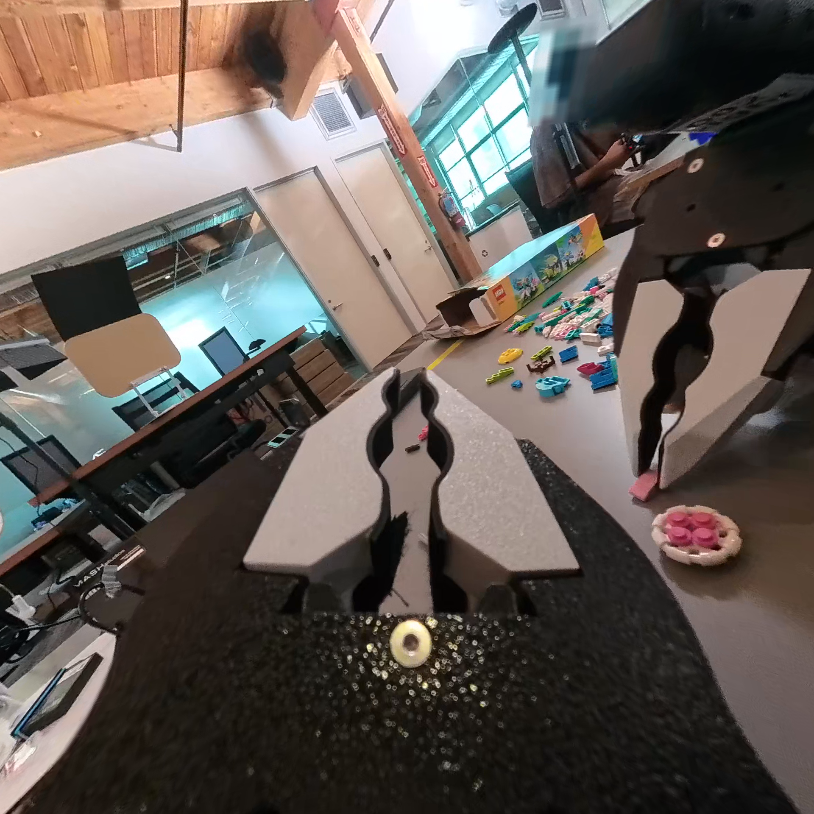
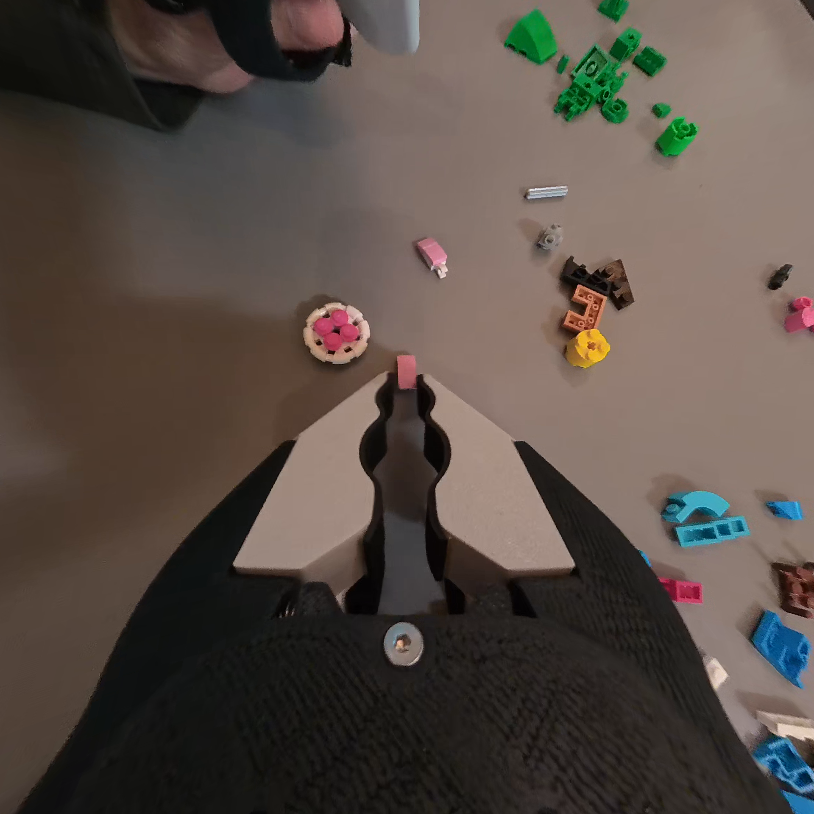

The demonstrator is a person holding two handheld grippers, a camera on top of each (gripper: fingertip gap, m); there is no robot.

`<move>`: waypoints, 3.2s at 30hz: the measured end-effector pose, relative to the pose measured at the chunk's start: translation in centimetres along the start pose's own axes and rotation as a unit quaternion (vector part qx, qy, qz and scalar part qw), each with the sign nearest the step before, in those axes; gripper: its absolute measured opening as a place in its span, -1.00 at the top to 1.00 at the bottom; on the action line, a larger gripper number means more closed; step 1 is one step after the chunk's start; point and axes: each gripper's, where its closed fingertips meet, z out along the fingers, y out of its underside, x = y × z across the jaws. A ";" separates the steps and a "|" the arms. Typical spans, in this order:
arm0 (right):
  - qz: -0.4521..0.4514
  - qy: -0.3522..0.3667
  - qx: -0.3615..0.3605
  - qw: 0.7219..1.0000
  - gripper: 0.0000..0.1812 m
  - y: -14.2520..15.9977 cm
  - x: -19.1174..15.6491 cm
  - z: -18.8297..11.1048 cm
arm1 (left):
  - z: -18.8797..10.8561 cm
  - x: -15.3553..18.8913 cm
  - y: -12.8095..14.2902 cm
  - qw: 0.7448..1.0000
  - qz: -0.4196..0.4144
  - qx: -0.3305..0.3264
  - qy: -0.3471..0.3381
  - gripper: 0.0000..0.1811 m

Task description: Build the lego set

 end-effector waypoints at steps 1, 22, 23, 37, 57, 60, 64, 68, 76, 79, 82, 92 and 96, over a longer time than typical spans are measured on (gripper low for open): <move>0.004 -0.007 0.002 1.000 0.80 -0.1 -0.3 -0.1 | 0.0 0.0 0.0 1.000 -0.001 0.000 0.000 0.93; 0.150 0.167 -0.111 0.968 0.91 10.6 13.2 -11.1 | 0.3 0.6 0.1 0.999 -0.035 0.002 0.024 0.88; 0.153 0.154 -0.110 0.970 0.91 10.5 13.1 -11.1 | 0.3 0.6 0.2 0.999 -0.036 0.001 0.024 0.88; 0.146 0.060 -0.166 0.973 0.91 11.3 8.3 -11.8 | 0.4 1.4 0.4 0.998 -0.036 -0.004 0.045 0.86; 0.149 0.062 -0.162 0.974 0.94 11.3 8.1 -10.7 | -0.3 -3.9 1.9 0.993 -0.080 -0.037 -0.081 0.88; 0.147 0.070 -0.163 0.973 0.94 11.5 8.3 -10.9 | -0.3 -4.1 2.0 0.991 -0.095 -0.037 -0.081 0.88; 0.146 0.078 -0.173 0.971 0.97 12.0 8.5 -11.5 | -0.3 -3.7 1.9 0.992 -0.095 -0.035 -0.073 0.88; 0.142 0.078 -0.174 0.971 0.98 12.1 8.5 -11.6 | -0.2 -3.3 1.8 0.993 -0.093 -0.033 -0.062 0.88; 0.146 0.065 -0.155 0.975 0.96 11.9 8.6 -11.5 | 0.0 -2.5 1.6 0.994 -0.092 -0.027 -0.043 0.87; 0.141 0.055 -0.160 0.975 0.94 12.1 8.4 -11.3 | 0.0 -2.2 1.4 0.995 -0.088 -0.025 -0.034 0.87; 0.140 0.050 -0.156 0.976 0.96 12.0 8.3 -11.1 | 0.1 -1.4 1.0 0.996 -0.091 -0.016 -0.010 0.86; 0.066 0.041 -0.076 0.994 0.98 5.0 5.7 -9.4 | -0.1 7.3 1.6 0.935 -0.121 -0.110 0.316 0.79; 0.034 -0.001 -0.081 0.996 0.98 3.2 2.7 -6.3 | 0.0 8.9 3.7 0.902 -0.106 -0.193 0.373 0.80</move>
